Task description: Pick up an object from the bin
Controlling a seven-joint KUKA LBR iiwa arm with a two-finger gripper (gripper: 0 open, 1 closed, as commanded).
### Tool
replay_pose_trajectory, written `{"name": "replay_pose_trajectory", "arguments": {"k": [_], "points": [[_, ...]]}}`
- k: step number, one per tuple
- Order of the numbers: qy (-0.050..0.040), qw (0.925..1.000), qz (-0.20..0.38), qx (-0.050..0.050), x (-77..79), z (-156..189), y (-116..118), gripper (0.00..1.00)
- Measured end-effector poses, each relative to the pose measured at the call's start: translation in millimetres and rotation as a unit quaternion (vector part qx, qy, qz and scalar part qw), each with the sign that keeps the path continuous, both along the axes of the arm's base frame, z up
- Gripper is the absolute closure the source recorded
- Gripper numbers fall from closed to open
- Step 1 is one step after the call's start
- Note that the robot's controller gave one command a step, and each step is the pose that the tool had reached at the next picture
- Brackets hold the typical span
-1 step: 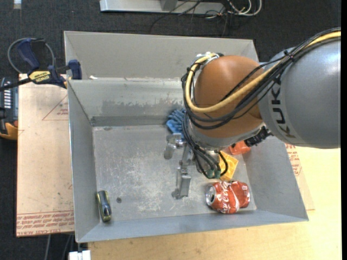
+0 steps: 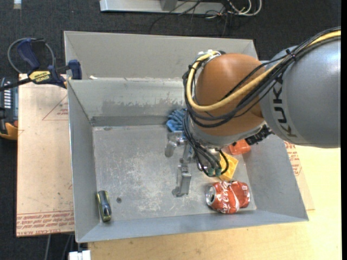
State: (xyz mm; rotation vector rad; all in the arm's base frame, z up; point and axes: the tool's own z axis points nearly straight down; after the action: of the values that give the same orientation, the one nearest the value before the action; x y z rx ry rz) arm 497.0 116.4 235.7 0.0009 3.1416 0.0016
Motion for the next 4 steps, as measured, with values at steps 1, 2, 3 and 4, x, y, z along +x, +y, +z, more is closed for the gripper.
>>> {"name": "replay_pose_trajectory", "arguments": {"k": [1,2,3,4], "points": [[0.0003,0.9867,0.163,0.000,-11.8,-127.4,-10.0,0.00],[-0.0029,0.9410,0.338,0.001,-10.7,-76.0,0.6,0.00],[-0.0007,0.9397,0.342,0.001,15.6,-127.9,-196.1,0.00],[-0.0066,0.9460,0.324,0.001,-7.0,-154.9,-27.3,0.00]]}}
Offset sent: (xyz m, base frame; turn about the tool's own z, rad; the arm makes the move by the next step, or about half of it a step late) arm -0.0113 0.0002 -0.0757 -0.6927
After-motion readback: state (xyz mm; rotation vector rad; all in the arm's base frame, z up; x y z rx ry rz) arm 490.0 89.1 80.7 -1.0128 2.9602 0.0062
